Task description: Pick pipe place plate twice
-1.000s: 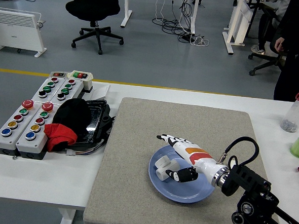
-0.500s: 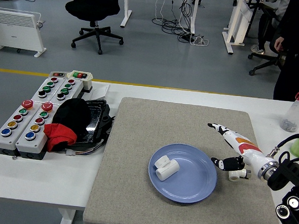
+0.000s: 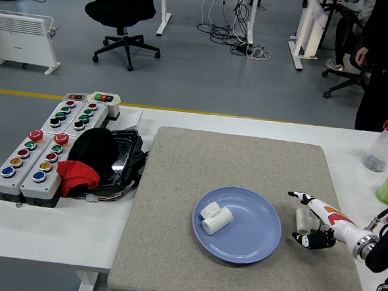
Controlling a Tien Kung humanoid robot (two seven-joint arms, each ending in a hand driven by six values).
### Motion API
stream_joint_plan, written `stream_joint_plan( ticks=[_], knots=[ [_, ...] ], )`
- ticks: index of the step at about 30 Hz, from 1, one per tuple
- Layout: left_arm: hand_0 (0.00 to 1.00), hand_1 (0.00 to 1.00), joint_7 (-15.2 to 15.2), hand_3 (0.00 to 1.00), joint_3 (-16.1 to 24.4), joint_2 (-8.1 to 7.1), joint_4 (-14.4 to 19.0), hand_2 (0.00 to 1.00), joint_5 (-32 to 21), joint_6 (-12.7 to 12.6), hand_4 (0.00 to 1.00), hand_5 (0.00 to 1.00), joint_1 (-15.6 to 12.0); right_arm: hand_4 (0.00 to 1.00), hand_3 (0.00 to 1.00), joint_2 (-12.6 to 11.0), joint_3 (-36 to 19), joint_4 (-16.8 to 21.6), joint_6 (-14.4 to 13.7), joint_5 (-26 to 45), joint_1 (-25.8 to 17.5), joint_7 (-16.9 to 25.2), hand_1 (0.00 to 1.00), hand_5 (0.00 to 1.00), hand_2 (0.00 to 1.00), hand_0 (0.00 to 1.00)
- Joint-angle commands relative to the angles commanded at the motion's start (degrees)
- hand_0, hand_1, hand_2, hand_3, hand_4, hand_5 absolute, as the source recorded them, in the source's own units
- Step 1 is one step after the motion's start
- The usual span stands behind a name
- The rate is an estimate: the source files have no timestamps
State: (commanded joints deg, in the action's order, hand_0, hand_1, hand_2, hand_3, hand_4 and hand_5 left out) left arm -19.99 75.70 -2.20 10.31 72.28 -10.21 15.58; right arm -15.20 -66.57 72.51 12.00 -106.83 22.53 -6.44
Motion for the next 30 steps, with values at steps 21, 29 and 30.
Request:
stream_joint_plan(
  ticks=[21, 29, 30],
  knots=[
    [0.715, 0.741, 0.0, 0.651, 0.0, 0.08, 0.0, 0.708, 0.0, 0.1, 0.399, 0.998, 0.2, 0.679, 0.879, 1.5, 2.0, -8.9, -7.1, 4.2, 1.2, 4.8, 0.766, 0.199, 0.898, 0.790],
    [0.715, 0.741, 0.0, 0.651, 0.0, 0.12, 0.0, 0.708, 0.0, 0.1, 0.399, 0.998, 0.2, 0.616, 0.763, 1.6, 1.8, -9.6, -7.2, 4.5, 1.1, 5.0, 0.594, 0.163, 0.700, 0.517],
    [0.715, 0.741, 0.0, 0.651, 0.0, 0.12, 0.0, 0.708, 0.0, 0.1, 0.399, 0.998, 0.2, 0.616, 0.763, 1.6, 1.8, -9.6, -7.2, 4.5, 1.1, 5.1, 0.594, 0.163, 0.700, 0.517]
  ],
)
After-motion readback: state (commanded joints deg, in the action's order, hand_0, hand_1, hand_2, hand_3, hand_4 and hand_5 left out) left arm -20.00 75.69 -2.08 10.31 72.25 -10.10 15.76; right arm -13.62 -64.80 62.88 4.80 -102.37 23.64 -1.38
